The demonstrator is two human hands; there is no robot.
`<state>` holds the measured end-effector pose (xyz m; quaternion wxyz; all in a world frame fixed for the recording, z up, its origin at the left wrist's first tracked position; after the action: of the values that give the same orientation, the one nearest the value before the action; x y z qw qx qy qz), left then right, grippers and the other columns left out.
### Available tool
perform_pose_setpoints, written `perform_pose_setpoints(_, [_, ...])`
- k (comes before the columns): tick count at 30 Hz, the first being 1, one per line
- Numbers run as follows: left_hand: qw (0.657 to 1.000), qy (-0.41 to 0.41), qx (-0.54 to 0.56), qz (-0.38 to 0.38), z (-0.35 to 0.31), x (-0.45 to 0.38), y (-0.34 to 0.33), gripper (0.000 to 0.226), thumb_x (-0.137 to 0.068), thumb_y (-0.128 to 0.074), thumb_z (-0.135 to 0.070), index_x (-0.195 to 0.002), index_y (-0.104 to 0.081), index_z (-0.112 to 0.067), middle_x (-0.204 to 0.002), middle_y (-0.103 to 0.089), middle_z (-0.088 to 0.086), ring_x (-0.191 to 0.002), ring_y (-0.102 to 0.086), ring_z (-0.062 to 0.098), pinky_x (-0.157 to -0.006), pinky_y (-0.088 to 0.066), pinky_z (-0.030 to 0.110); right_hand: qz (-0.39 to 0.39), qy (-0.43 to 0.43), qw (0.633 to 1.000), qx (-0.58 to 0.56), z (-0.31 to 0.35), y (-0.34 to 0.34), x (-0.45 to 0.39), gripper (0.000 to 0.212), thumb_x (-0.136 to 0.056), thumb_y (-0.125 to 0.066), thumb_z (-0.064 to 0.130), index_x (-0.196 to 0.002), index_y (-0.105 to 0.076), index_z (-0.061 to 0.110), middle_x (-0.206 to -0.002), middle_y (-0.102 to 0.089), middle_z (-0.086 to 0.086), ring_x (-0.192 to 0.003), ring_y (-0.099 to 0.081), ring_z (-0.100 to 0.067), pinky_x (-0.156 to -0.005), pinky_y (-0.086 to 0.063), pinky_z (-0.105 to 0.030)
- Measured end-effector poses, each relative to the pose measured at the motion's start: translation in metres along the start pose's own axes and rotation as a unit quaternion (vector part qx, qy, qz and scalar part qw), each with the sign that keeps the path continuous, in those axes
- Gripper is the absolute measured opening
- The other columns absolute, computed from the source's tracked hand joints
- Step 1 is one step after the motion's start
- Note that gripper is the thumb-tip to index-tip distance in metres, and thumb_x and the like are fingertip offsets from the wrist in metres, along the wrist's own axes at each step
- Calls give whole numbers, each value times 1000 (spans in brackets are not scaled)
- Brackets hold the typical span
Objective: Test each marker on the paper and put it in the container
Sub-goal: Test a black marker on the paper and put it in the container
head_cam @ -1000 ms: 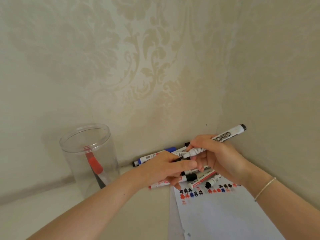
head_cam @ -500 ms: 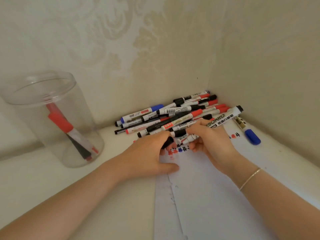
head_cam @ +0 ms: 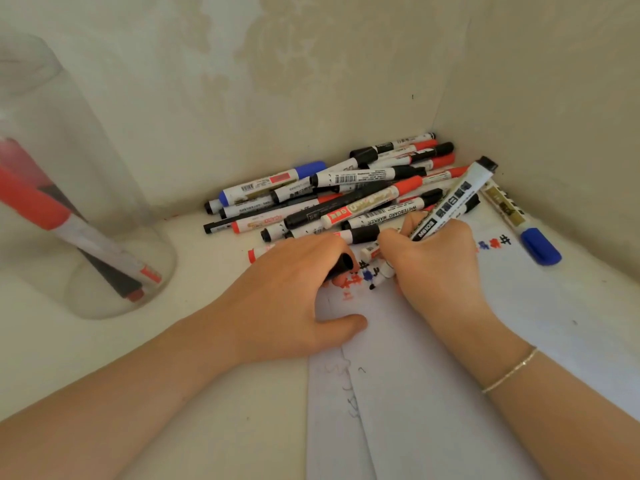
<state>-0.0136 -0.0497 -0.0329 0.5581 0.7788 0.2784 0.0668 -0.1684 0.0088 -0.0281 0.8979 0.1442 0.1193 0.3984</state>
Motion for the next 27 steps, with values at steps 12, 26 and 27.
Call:
perform_pose_setpoints(12, [1000,11,4,6,1,0,0,53,-68,-48,-64,-98,-52,-21,-86,-51,-12,-78,-45,9,-72,-36,28,24,7,1000,-1,0,0,2,22,-74,-57,5,-64,-45,-10,-53,-44,-21,-47,-30,-16,-41,-27,-22])
perform_pose_setpoints(26, [1000,4,10,5,1,-1,0,52,-69,-49,-64,-98,-53,-21,-86,-51,-11,-78,-47,10,-72,-36,28,20,4,1000,3,1,0,2,18,-75,-58,4,-63,-51,-8,-48,-42,-13,-45,-31,-13,-39,-28,-20])
perform_pose_setpoints(27, [1000,3,9,4,1,-1,-1,52,-69,-49,-64,-98,-53,-21,-86,-51,-11,-78,-47,9,-72,-36,28,20,5,1000,4,1,0,2,18,-75,-58,3,-62,-50,-7,-48,-38,-12,-45,-30,-13,-38,-27,-20])
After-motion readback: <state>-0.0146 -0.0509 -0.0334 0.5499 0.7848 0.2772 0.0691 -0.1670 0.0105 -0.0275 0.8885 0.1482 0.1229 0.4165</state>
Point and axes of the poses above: each hand's wrist, its own x-axis away from the middle knuckle, its own y-axis out of the back of the hand, z = x × y, the point moved 1 cm from there along -x, towards the middle knuckle
